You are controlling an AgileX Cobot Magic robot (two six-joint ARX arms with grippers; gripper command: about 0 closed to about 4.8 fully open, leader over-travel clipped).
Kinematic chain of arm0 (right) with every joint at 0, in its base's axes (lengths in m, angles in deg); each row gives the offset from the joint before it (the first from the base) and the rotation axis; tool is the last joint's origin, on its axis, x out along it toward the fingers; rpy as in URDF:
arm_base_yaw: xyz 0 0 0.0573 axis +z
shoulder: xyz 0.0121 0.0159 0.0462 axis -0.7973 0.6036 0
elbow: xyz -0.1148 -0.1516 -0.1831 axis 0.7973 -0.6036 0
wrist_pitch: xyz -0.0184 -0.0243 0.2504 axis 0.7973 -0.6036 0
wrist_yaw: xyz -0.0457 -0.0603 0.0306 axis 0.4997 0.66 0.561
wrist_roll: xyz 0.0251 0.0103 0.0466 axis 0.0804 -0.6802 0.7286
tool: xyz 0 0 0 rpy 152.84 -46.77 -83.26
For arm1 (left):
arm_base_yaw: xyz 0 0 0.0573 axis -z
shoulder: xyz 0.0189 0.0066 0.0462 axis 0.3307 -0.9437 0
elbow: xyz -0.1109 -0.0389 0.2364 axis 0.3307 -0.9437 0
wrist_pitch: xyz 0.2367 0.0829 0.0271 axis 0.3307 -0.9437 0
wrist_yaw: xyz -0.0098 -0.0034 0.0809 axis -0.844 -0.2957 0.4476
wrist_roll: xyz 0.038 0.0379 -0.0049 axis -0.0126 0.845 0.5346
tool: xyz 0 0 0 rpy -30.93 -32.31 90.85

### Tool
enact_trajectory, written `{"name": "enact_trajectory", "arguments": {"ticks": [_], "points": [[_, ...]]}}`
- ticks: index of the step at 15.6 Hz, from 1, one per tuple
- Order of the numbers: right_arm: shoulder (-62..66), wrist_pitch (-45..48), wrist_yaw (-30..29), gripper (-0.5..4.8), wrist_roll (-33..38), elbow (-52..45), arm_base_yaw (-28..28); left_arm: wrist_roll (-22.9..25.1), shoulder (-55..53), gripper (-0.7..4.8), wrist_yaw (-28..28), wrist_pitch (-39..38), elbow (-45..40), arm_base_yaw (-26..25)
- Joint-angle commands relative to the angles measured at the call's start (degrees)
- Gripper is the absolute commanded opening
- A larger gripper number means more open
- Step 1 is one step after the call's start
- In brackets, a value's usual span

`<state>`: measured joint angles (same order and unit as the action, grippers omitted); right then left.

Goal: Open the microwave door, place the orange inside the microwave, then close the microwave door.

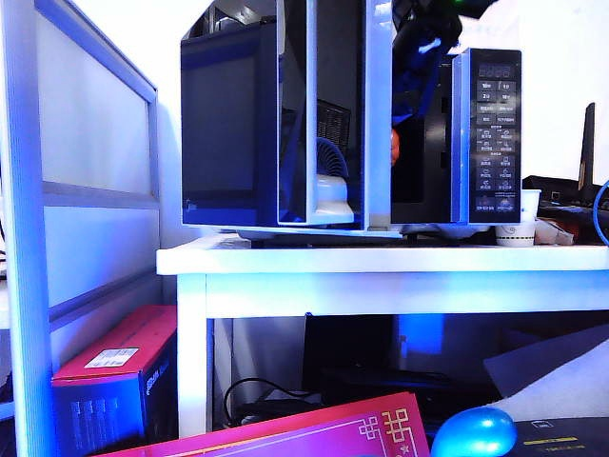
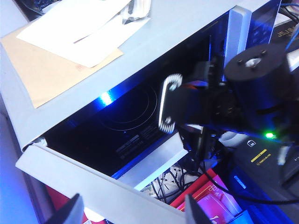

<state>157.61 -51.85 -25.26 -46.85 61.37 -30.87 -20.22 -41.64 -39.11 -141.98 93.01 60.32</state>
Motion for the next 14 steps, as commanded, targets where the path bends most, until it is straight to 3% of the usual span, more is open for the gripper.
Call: {"name": "enact_trajectory", "arguments": {"ticks": [1,5,8,14], "points": [[3.0,3.9,1.9,4.05,-10.8,0.1,0.0,0.2,0.3,2.91,0.2,0.3,0.1,0.0],[6.4,12.5,1.7,4.05,-10.3,0.1,0.1,0.2,0.3,2.91,0.2,-1.2,0.1,0.0],[7.8,19.3,-2.2,4.05,-9.9,0.1,0.1,0.4,0.3,2.91,0.2,-1.3,0.1,0.0],[13.5,31.1,-1.8,4.05,-9.0,0.1,-0.6,1.5,0.3,2.91,1.4,-1.4,0.1,0.0]]}}
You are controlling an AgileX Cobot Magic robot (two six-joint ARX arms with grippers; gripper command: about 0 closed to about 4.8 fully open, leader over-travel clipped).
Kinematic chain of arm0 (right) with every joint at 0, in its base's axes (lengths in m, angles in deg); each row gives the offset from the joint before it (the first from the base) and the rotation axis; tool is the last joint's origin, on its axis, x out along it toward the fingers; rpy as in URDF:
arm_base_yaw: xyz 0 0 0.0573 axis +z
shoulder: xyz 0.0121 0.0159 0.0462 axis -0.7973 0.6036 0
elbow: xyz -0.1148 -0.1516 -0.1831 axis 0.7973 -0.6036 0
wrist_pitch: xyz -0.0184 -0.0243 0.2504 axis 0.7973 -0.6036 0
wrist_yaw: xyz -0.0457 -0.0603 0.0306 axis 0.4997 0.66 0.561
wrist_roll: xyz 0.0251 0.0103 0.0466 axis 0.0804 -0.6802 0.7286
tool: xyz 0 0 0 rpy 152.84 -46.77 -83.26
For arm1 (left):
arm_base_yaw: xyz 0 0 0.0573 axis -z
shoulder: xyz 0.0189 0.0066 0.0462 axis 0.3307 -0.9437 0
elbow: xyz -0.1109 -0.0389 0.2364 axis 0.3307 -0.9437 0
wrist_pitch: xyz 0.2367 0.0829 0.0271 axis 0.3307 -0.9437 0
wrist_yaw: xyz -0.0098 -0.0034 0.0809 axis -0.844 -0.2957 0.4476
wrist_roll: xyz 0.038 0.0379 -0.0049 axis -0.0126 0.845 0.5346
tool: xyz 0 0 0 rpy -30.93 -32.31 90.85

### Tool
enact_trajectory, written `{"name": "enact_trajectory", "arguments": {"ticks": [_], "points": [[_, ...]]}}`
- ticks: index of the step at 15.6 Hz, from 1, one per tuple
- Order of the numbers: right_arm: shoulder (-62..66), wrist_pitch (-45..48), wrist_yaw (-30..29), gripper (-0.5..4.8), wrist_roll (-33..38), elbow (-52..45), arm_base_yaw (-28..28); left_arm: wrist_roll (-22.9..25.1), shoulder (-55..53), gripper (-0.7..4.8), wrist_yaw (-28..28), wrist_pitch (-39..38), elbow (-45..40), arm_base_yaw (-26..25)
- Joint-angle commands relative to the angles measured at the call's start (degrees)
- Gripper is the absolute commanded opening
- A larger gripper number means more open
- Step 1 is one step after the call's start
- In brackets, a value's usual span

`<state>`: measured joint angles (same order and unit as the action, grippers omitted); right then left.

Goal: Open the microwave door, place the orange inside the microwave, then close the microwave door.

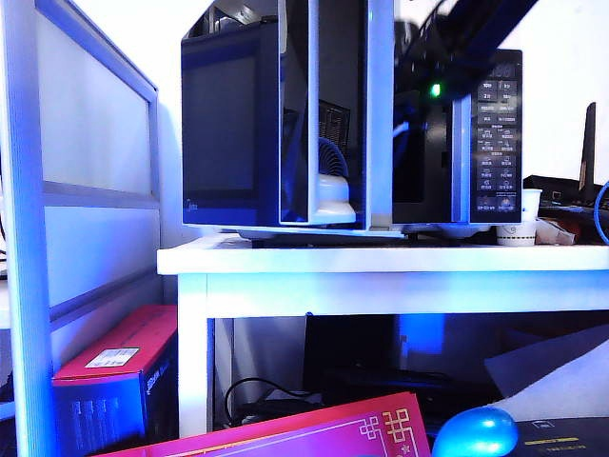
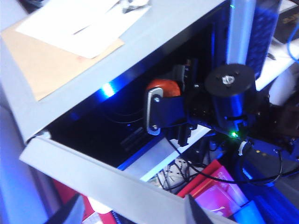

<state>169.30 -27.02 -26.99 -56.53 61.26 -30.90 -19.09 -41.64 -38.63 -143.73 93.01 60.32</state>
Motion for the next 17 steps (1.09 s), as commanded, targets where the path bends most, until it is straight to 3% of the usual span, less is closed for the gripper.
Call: {"name": "enact_trajectory", "arguments": {"ticks": [1,8,15,16,17], "points": [[2.5,7.6,-0.2,4.06,0.7,0.3,-0.8,0.4,0.3,2.9,1.0,0.3,0.1,0.0],[4.3,10.3,-4.7,4.27,6.3,4.1,-3.1,0.3,0.3,2.91,1.0,0.3,0.1,0.0],[9.5,8.6,-6.0,4.32,6.7,12.8,-3.1,0.3,0.3,2.91,1.0,-0.3,0.1,0.0],[9.9,8.4,-6.0,4.39,6.7,12.8,-3.1,0.3,0.3,2.9,1.0,-0.3,0.1,0.0],[9.9,8.3,-6.0,4.79,6.7,12.8,-3.0,0.3,0.3,2.91,1.0,-0.3,0.1,0.0]]}}
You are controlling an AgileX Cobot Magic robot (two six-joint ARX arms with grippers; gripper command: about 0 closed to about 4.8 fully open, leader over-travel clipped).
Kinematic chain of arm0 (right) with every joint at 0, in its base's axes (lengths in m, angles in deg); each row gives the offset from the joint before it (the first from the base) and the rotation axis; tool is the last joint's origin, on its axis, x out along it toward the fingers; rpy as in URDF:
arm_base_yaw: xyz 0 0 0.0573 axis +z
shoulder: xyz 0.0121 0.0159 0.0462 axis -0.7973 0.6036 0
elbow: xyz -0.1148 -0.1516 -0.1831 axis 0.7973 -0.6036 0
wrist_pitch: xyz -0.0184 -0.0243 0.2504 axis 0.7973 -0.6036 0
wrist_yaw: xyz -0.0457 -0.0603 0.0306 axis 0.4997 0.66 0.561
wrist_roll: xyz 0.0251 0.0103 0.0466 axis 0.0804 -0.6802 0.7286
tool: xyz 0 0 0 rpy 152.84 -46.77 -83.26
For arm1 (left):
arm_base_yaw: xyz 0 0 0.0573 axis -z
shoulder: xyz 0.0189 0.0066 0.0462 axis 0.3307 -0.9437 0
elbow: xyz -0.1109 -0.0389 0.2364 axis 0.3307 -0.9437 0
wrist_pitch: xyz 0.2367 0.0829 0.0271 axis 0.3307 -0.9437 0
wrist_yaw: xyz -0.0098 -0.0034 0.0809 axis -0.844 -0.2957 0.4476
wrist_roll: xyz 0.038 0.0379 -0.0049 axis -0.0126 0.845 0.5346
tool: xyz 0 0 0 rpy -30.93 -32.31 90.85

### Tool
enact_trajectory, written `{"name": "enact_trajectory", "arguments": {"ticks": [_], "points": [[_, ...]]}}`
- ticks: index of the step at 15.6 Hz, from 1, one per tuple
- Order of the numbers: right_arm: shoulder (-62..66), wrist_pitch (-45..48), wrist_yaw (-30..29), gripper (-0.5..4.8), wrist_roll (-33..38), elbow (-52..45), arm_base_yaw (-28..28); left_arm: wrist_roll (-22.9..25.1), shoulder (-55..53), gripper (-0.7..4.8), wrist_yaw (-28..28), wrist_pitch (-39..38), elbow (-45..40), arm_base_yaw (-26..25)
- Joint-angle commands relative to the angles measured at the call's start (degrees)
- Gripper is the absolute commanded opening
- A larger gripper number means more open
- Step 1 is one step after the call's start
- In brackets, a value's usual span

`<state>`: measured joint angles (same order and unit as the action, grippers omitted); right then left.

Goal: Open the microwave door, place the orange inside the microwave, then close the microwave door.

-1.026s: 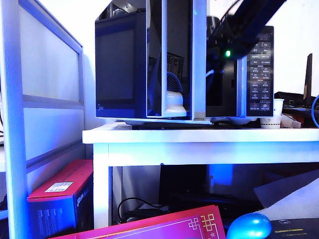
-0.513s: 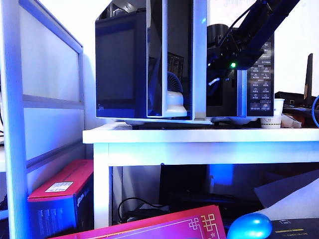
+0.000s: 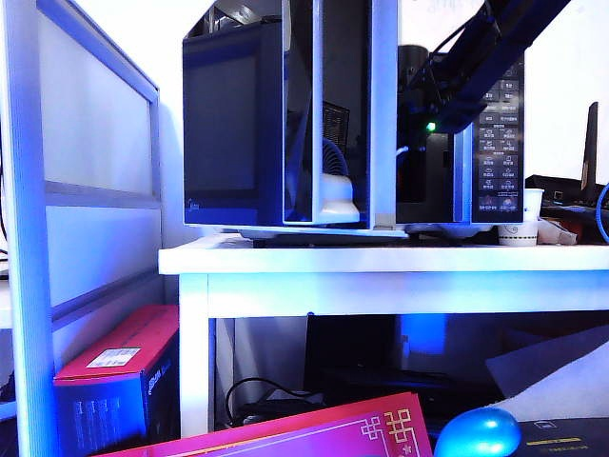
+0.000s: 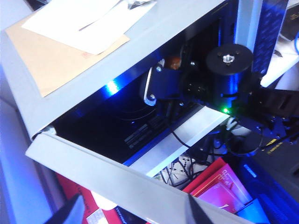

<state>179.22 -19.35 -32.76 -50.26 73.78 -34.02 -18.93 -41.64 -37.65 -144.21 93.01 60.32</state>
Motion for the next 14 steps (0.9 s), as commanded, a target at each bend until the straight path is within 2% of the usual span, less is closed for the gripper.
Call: {"name": "enact_trajectory", "arguments": {"ticks": [1,4,7,14], "points": [[-0.2,0.6,0.2,4.79,0.5,0.3,0.3,0.2,0.3,2.9,0.0,0.2,0.1,0.0],[-1.9,-4.6,4.8,4.79,1.4,0.4,0.5,0.2,0.3,2.9,0.0,0.1,0.1,0.0],[-4.5,-10.5,4.9,4.79,3.9,0.4,0.5,0.0,0.3,2.9,0.0,-0.1,0.1,0.0],[-6.4,-8.0,5.4,4.79,5.3,0.4,1.4,-1.3,0.3,2.9,0.0,-1.7,0.1,0.0]]}}
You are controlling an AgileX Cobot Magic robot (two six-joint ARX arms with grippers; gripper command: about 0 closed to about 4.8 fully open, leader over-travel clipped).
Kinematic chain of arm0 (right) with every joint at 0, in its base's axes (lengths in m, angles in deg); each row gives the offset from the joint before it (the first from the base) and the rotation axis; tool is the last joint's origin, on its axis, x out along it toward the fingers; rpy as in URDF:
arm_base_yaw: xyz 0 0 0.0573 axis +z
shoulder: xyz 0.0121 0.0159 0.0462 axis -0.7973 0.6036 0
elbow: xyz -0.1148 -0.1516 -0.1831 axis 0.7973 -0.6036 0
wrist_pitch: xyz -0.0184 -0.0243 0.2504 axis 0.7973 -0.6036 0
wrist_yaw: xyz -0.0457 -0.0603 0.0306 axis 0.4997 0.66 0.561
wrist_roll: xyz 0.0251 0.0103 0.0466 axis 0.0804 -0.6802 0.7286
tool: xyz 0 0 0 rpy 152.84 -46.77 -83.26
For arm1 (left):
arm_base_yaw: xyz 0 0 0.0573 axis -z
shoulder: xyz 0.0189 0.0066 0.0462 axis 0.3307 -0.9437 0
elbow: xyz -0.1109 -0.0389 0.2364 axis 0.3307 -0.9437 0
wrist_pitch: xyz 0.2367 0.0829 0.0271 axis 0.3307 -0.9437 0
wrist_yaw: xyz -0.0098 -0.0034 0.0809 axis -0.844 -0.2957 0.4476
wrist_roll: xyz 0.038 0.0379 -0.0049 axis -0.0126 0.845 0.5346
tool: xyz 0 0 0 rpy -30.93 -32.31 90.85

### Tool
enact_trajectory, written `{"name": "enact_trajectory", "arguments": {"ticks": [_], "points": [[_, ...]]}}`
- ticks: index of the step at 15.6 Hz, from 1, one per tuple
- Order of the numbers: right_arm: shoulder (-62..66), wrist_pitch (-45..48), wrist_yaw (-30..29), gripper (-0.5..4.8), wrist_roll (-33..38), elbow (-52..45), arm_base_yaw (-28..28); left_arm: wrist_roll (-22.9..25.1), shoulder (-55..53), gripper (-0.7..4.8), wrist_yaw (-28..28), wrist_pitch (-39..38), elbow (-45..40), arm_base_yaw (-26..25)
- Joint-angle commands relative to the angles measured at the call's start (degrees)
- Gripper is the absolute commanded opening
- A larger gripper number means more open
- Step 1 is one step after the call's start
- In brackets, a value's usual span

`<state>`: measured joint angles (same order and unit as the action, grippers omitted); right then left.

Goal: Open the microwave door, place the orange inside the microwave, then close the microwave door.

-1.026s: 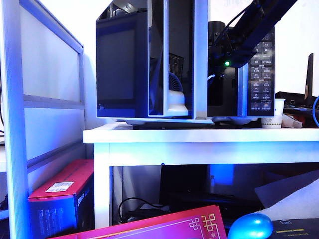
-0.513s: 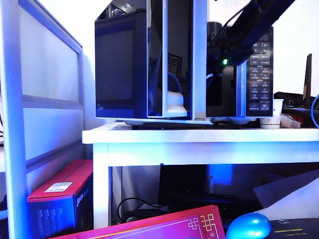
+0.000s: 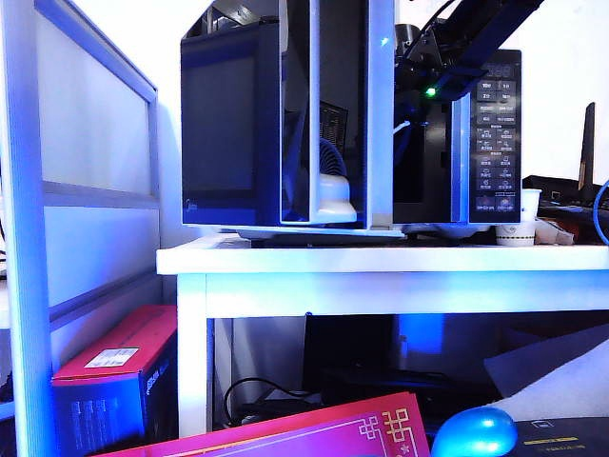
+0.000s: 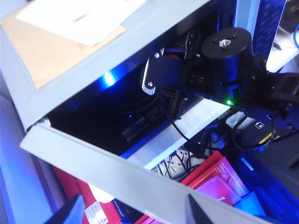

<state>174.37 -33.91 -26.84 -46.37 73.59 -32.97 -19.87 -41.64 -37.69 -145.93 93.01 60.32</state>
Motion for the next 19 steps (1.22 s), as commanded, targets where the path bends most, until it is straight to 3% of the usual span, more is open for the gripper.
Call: {"name": "enact_trajectory", "arguments": {"ticks": [1,4,19], "points": [[-1.9,7.0,-0.5,4.79,1.4,0.7,0.8,-0.4,0.3,2.9,0.0,0.0,0.1,0.0],[-3.2,5.5,-0.6,4.79,4.0,0.8,0.9,-0.4,0.3,2.9,0.1,-0.9,0.1,0.0],[-20.7,-14.1,4.7,4.79,3.5,0.9,0.9,-0.7,0.3,2.9,0.3,-1.2,0.1,0.0]]}}
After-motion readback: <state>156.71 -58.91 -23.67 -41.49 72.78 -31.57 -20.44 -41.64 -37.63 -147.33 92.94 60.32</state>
